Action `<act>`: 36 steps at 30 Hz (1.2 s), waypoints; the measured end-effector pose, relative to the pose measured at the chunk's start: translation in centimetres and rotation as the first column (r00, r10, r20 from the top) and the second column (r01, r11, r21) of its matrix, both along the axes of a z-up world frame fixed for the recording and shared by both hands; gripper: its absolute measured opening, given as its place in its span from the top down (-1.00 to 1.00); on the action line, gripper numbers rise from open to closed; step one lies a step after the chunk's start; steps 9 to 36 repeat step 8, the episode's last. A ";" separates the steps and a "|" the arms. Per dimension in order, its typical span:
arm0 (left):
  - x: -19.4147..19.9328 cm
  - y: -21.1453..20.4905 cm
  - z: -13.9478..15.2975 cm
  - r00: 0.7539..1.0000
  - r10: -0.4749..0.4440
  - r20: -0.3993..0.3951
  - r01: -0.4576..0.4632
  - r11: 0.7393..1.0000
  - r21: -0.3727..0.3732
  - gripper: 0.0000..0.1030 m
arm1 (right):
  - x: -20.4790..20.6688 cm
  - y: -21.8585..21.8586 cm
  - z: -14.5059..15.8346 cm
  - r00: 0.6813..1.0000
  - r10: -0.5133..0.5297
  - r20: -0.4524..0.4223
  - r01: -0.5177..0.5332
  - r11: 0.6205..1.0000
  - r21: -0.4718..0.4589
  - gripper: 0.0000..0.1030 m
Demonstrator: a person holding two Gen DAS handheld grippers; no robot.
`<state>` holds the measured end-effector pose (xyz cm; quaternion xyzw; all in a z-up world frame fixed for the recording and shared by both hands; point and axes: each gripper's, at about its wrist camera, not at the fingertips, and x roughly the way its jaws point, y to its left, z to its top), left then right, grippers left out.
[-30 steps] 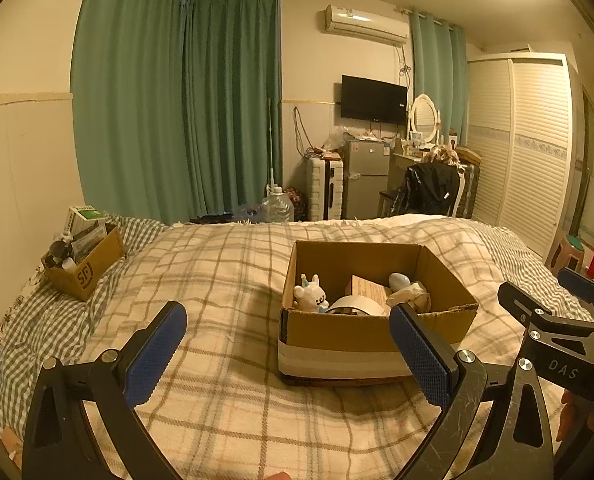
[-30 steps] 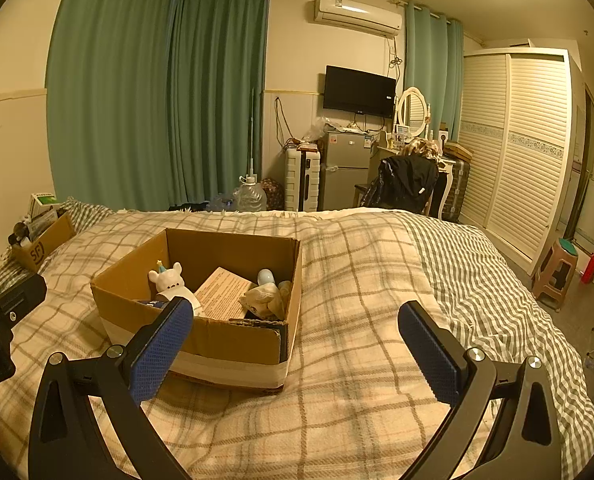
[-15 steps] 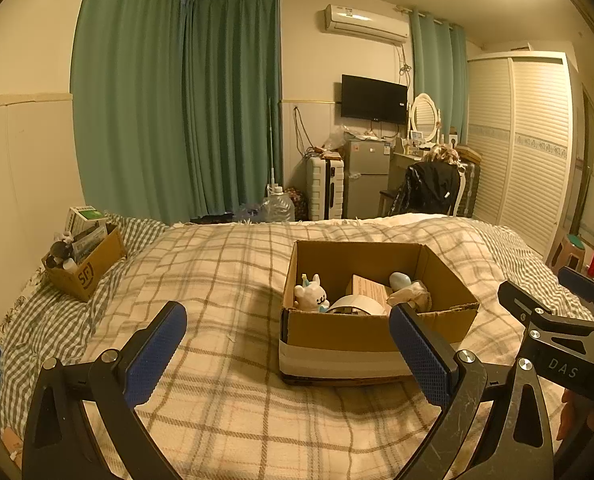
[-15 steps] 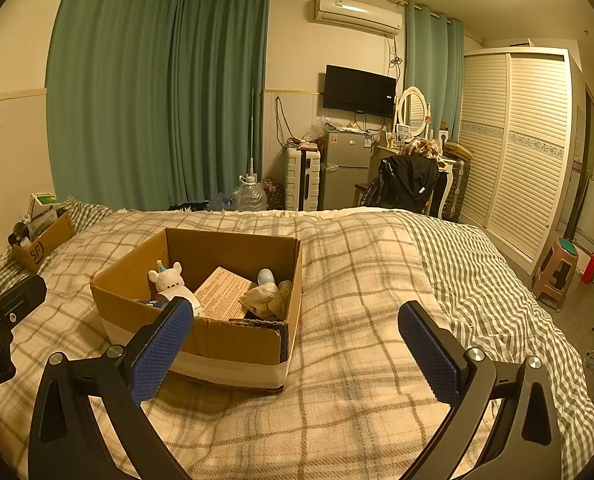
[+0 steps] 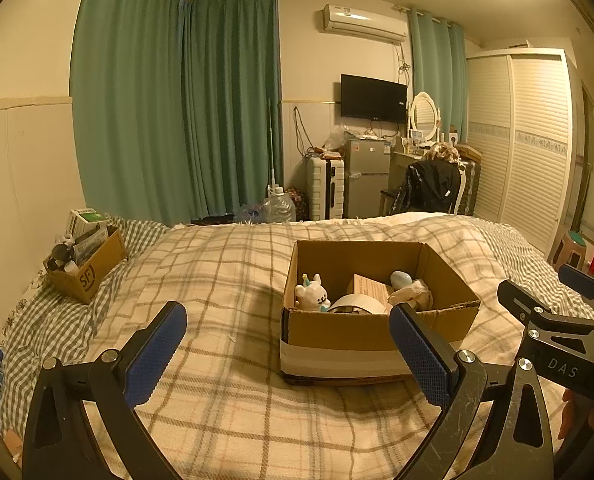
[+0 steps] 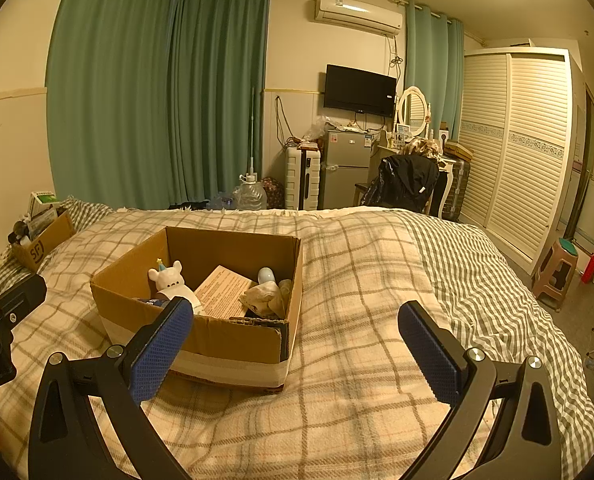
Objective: Organize objects
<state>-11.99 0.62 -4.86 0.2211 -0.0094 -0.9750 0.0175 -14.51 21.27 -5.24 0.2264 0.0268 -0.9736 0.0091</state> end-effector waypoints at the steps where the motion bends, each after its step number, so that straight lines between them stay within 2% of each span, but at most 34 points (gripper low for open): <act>1: 0.0 0.0 0.0 1.000 0.001 0.000 -0.001 1.000 -0.001 -1.00 | 0.0 0.0 0.0 1.000 0.000 0.000 0.000 1.000 0.000 -0.99; 36: 0.0 0.0 -0.1 1.000 -0.007 0.004 0.007 1.000 -0.010 -1.00 | 0.0 0.0 -0.3 1.000 0.000 0.006 0.000 1.000 0.001 -0.99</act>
